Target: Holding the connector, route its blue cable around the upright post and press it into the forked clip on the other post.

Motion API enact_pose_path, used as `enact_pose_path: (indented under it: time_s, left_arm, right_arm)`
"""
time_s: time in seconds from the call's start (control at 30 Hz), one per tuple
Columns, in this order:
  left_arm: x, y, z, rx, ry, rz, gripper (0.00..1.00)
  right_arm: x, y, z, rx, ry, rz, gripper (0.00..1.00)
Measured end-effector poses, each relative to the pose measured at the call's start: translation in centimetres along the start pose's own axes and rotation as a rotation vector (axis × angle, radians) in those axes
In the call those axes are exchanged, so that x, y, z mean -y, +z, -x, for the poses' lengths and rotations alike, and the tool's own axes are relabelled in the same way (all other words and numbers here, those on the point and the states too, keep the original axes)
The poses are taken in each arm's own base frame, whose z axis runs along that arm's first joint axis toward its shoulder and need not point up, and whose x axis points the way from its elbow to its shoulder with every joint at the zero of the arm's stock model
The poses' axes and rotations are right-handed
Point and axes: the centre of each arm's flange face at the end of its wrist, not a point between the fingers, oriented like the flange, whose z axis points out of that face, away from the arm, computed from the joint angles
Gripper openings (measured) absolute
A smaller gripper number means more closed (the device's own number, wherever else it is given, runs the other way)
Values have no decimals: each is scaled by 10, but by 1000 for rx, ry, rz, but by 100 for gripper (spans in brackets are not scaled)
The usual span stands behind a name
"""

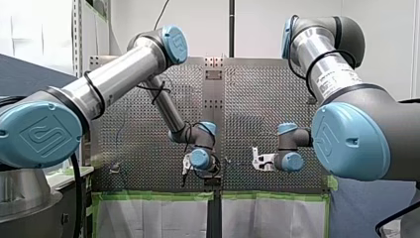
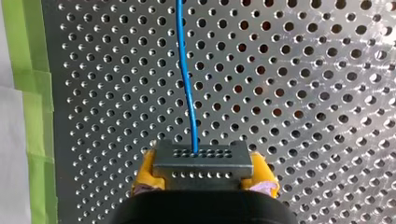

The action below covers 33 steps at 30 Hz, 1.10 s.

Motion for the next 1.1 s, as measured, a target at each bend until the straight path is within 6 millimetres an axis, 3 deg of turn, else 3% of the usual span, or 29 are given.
enact_pose_path:
  time_s: [0.37, 0.67, 1.1]
  left_arm:
    - [4, -18, 25, 88, -63, -58, 100]
    - [14, -22, 25, 93, -47, -101, 100]
    - [15, -29, 19, 30, -30, -112, 100]
  right_arm:
    - [3, -1, 1, 5, -2, -5, 0]
    - [5, -1, 1, 7, -4, -7, 0]
    - [5, 0, 0, 3, -4, -8, 0]
